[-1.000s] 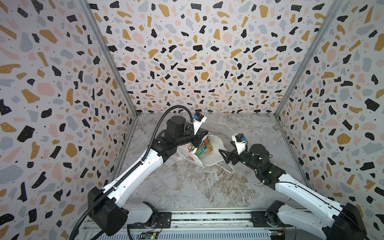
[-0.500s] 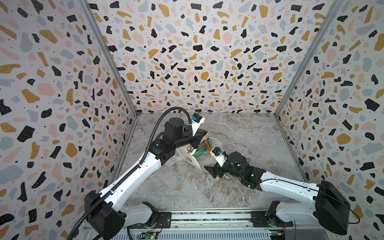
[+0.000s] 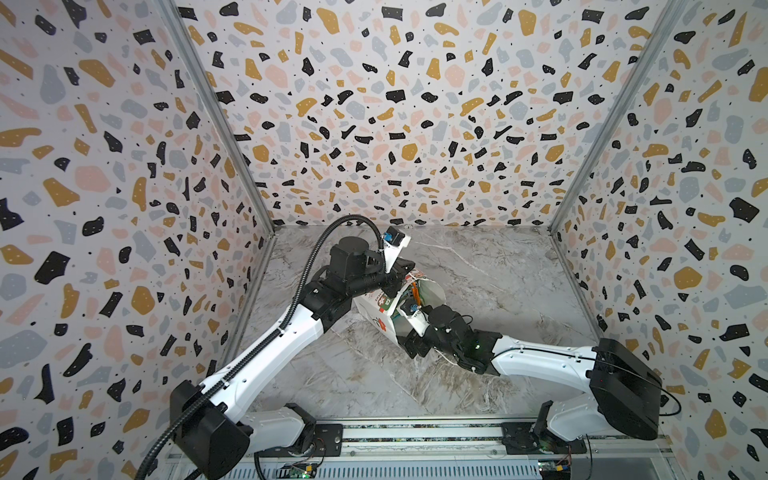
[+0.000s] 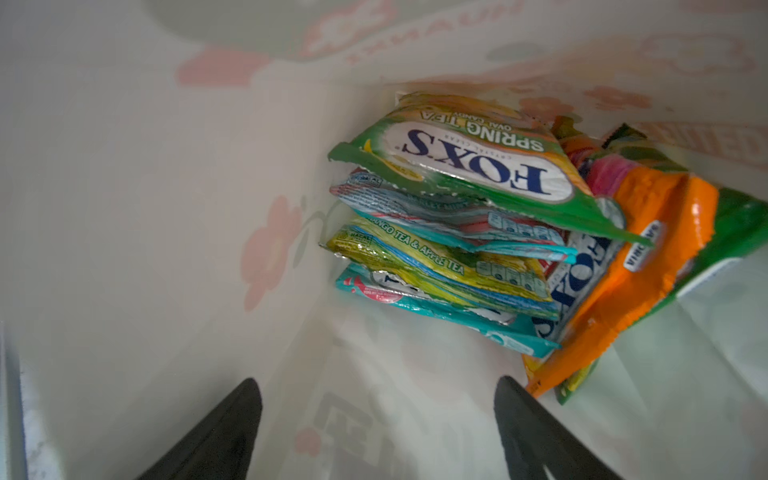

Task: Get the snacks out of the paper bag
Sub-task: 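Hold the bag with the left gripper while the right gripper reaches into its opening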

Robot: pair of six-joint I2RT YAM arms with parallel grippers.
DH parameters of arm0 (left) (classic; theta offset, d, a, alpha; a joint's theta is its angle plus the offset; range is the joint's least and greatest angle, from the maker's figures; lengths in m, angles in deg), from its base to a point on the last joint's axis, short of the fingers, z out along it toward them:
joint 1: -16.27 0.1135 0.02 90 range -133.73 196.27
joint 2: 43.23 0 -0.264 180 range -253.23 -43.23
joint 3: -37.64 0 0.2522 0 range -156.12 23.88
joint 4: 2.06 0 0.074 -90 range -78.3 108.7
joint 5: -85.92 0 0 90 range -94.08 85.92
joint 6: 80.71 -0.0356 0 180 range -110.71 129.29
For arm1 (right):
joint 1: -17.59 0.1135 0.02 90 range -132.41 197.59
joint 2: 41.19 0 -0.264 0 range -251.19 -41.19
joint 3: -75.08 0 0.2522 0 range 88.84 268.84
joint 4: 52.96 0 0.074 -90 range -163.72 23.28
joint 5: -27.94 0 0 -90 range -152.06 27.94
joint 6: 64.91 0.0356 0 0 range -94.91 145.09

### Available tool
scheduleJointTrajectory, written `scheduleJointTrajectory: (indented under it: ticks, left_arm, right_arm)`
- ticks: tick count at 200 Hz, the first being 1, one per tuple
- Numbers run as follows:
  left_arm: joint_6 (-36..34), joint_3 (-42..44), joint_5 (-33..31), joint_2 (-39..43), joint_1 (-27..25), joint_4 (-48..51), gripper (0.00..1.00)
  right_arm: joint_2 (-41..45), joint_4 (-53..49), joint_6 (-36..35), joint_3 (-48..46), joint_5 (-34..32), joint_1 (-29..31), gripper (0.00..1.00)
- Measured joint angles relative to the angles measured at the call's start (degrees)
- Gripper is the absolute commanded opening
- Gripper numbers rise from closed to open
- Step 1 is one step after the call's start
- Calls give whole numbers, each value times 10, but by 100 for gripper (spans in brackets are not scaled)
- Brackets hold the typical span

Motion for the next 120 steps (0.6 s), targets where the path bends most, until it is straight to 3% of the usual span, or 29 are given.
scheduleJointTrajectory:
  ticks: [55, 65, 85, 120]
  left_arm:
    - [0, 5, -15, 11, 0, -9, 0]
    - [0, 8, -20, 13, 0, -12, 0]
    - [0, 12, -30, 16, 0, -12, 0]
    - [0, 12, -43, 19, 0, -12, 0]
  right_arm:
    - [-8, -3, 11, 11, -61, 5, 84]
    - [-9, -5, 16, 12, -70, 1, 77]
    - [-11, -9, 33, 13, -69, -12, 69]
    - [-26, -17, 56, 21, -53, -48, 65]
